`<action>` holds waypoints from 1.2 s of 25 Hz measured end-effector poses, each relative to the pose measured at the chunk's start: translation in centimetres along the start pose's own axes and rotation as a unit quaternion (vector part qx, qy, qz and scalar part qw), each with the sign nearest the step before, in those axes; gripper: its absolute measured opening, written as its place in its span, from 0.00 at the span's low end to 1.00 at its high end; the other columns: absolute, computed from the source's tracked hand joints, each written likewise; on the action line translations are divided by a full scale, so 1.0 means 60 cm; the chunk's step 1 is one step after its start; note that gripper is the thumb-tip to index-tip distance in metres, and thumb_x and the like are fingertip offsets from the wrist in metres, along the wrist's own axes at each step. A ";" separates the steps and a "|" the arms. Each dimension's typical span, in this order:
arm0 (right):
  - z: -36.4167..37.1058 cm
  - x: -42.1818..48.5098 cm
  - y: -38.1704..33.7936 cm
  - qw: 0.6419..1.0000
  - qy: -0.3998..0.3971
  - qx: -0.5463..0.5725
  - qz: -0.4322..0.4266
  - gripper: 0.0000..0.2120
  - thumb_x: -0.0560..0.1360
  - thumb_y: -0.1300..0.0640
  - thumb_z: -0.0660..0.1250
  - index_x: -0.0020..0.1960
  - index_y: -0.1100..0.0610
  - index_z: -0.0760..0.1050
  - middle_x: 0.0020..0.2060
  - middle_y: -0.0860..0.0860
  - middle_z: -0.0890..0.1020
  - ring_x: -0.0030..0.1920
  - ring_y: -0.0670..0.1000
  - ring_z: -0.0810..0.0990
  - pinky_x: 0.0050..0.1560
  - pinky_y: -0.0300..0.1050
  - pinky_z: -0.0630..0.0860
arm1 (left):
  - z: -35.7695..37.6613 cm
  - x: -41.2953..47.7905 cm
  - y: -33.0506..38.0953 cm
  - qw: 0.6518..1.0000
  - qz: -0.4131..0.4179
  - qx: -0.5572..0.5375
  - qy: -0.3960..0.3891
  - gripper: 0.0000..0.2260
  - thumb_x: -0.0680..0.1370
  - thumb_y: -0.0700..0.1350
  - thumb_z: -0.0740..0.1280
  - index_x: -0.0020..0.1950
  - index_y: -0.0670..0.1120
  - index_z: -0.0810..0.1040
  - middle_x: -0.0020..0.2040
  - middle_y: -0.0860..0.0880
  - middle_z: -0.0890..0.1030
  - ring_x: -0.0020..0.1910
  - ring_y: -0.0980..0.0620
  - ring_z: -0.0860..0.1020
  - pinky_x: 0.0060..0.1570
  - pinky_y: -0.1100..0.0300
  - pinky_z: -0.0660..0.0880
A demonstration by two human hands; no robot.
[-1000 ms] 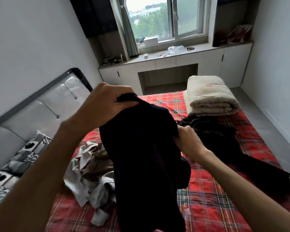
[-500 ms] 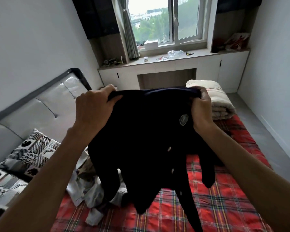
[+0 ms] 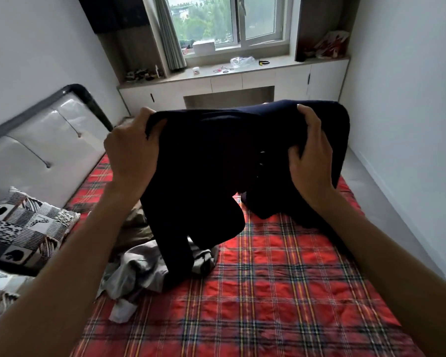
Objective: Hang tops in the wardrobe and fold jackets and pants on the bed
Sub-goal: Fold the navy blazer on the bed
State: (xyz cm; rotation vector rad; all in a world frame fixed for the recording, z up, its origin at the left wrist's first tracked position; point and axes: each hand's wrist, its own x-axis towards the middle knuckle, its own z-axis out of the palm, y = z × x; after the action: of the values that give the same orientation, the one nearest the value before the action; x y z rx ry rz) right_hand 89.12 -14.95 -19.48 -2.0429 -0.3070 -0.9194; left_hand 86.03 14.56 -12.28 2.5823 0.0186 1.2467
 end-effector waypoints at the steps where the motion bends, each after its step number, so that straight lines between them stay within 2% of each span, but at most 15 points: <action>1: -0.009 -0.024 0.001 1.000 0.001 -0.007 0.004 0.30 0.75 0.70 0.61 0.75 0.57 0.60 0.67 0.56 0.73 0.63 0.42 0.68 0.66 0.25 0.59 | -0.003 -0.019 0.007 1.000 0.000 -0.009 -0.006 0.15 0.80 0.56 0.61 0.54 0.45 0.79 0.38 0.37 0.80 0.40 0.34 0.80 0.38 0.48 0.70; 4: -0.040 -0.099 -0.016 0.999 0.002 -0.032 0.025 0.31 0.76 0.68 0.62 0.75 0.55 0.58 0.68 0.57 0.72 0.66 0.53 0.72 0.68 0.35 0.62 | -0.032 -0.077 0.020 0.999 -0.006 -0.022 -0.023 0.15 0.80 0.55 0.62 0.54 0.45 0.79 0.37 0.37 0.80 0.38 0.34 0.79 0.37 0.48 0.70; 6: -0.069 -0.146 -0.041 0.998 -0.003 -0.048 0.030 0.31 0.76 0.67 0.63 0.75 0.52 0.56 0.68 0.58 0.72 0.67 0.57 0.72 0.69 0.40 0.63 | -0.068 -0.109 0.031 0.999 -0.012 -0.014 -0.045 0.15 0.81 0.56 0.62 0.55 0.46 0.80 0.37 0.36 0.80 0.39 0.35 0.79 0.38 0.48 0.69; 8: -0.104 -0.183 -0.071 0.998 -0.006 -0.055 0.028 0.29 0.75 0.64 0.61 0.74 0.51 0.57 0.68 0.59 0.72 0.66 0.58 0.72 0.69 0.42 0.63 | -0.109 -0.130 0.043 0.997 -0.016 -0.007 -0.068 0.16 0.81 0.56 0.62 0.57 0.45 0.80 0.39 0.35 0.80 0.41 0.34 0.79 0.39 0.49 0.67; 11: -0.151 -0.207 -0.102 0.997 -0.018 -0.065 0.027 0.26 0.74 0.56 0.55 0.73 0.51 0.59 0.67 0.59 0.73 0.66 0.57 0.72 0.70 0.45 0.64 | -0.158 -0.139 0.067 0.995 -0.012 0.008 -0.096 0.18 0.80 0.57 0.63 0.59 0.45 0.80 0.44 0.32 0.80 0.45 0.31 0.78 0.43 0.45 0.70; 13: -0.166 -0.202 -0.101 0.997 -0.026 -0.073 0.027 0.26 0.73 0.54 0.54 0.72 0.49 0.59 0.67 0.58 0.73 0.66 0.57 0.72 0.71 0.51 0.66 | -0.160 -0.138 0.074 0.993 -0.003 0.011 -0.117 0.19 0.80 0.58 0.62 0.59 0.45 0.81 0.44 0.31 0.80 0.46 0.30 0.77 0.44 0.44 0.70; 15: -0.162 -0.188 -0.080 0.995 -0.030 -0.093 0.021 0.26 0.73 0.55 0.54 0.72 0.51 0.61 0.66 0.58 0.73 0.65 0.58 0.73 0.69 0.55 0.67 | -0.133 -0.135 0.070 0.992 0.001 0.009 -0.126 0.19 0.80 0.59 0.63 0.59 0.46 0.81 0.44 0.32 0.80 0.45 0.30 0.77 0.44 0.44 0.71; 19: -0.106 -0.168 0.020 0.988 -0.050 -0.142 0.021 0.27 0.73 0.66 0.57 0.72 0.58 0.65 0.59 0.60 0.77 0.58 0.60 0.74 0.64 0.55 0.69 | 0.012 -0.141 0.045 0.984 -0.034 -0.008 -0.177 0.17 0.79 0.59 0.64 0.55 0.48 0.82 0.44 0.35 0.81 0.46 0.32 0.79 0.43 0.47 0.72; 23: -0.005 -0.206 0.185 0.981 -0.125 -0.129 0.075 0.22 0.78 0.66 0.59 0.72 0.58 0.66 0.58 0.58 0.78 0.58 0.57 0.76 0.62 0.53 0.72 | 0.238 -0.228 0.013 0.958 -0.104 0.018 -0.267 0.15 0.80 0.56 0.64 0.57 0.48 0.80 0.45 0.33 0.81 0.47 0.32 0.79 0.43 0.46 0.73; 26: 0.065 -0.312 0.344 0.956 -0.199 -0.115 0.182 0.20 0.75 0.67 0.63 0.66 0.56 0.73 0.49 0.57 0.83 0.49 0.58 0.81 0.52 0.53 0.76 | 0.395 -0.379 -0.014 0.921 -0.148 0.039 -0.357 0.15 0.80 0.56 0.63 0.59 0.47 0.79 0.43 0.32 0.81 0.44 0.31 0.80 0.42 0.45 0.75; 28: 0.090 -0.391 0.427 0.916 -0.250 -0.138 0.283 0.20 0.72 0.68 0.65 0.60 0.52 0.76 0.40 0.56 0.83 0.42 0.60 0.81 0.44 0.51 0.75 | 0.452 -0.481 -0.023 0.892 -0.131 0.046 -0.430 0.17 0.80 0.58 0.61 0.56 0.48 0.79 0.39 0.36 0.82 0.40 0.33 0.81 0.37 0.47 0.75; 30: 0.098 -0.449 0.474 0.876 -0.272 -0.139 0.372 0.21 0.69 0.70 0.65 0.55 0.50 0.77 0.34 0.54 0.81 0.37 0.60 0.81 0.40 0.50 0.74 | 0.483 -0.549 -0.027 0.872 -0.113 0.053 -0.473 0.21 0.76 0.64 0.54 0.52 0.51 0.79 0.34 0.41 0.82 0.34 0.36 0.81 0.31 0.50 0.74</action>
State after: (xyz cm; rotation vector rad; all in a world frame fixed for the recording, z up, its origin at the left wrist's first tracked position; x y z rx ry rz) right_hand 87.82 -24.52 -57.89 -2.3725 0.3391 0.1076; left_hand 87.81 4.98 -55.12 2.8819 0.1871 -0.1818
